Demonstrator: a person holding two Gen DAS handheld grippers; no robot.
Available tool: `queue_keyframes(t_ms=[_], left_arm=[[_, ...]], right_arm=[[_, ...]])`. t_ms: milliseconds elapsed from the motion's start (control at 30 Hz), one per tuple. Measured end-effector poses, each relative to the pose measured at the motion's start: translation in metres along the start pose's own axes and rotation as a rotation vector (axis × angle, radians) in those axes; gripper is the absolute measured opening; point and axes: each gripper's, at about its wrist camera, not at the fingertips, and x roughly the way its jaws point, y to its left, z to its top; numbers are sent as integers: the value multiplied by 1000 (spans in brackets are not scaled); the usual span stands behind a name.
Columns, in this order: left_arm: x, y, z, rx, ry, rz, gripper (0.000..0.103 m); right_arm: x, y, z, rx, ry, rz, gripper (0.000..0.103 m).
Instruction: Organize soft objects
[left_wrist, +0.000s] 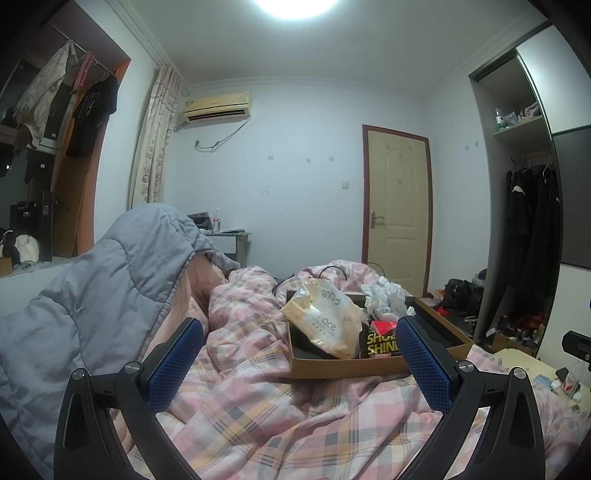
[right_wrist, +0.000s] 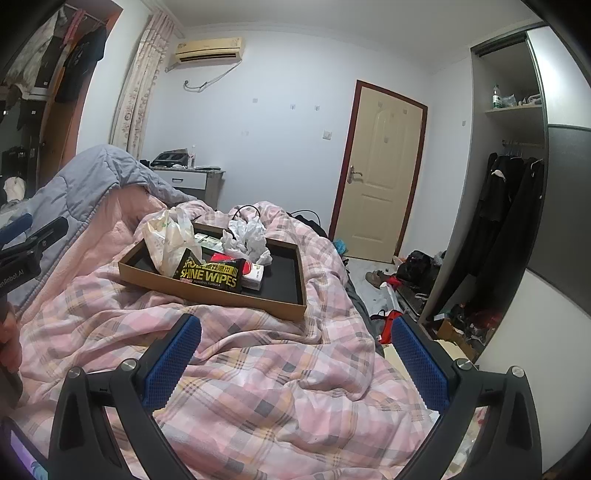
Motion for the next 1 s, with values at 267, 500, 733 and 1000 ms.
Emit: queue_keyframes(t_ms=[267, 500, 733, 1000], left_arm=[[0, 0, 0, 0, 1, 0, 103], [0, 0, 0, 1, 0, -1, 103], [0, 0, 0, 2, 0, 0, 103], [0, -2, 0, 3, 1, 0, 103]], right_arm=[[-1, 0, 1, -2, -8, -5, 102], [-22, 3, 3, -64, -169, -159, 102], [-30, -12, 11, -36, -233, -231, 102], [-36, -34, 16, 33, -268, -384, 102]])
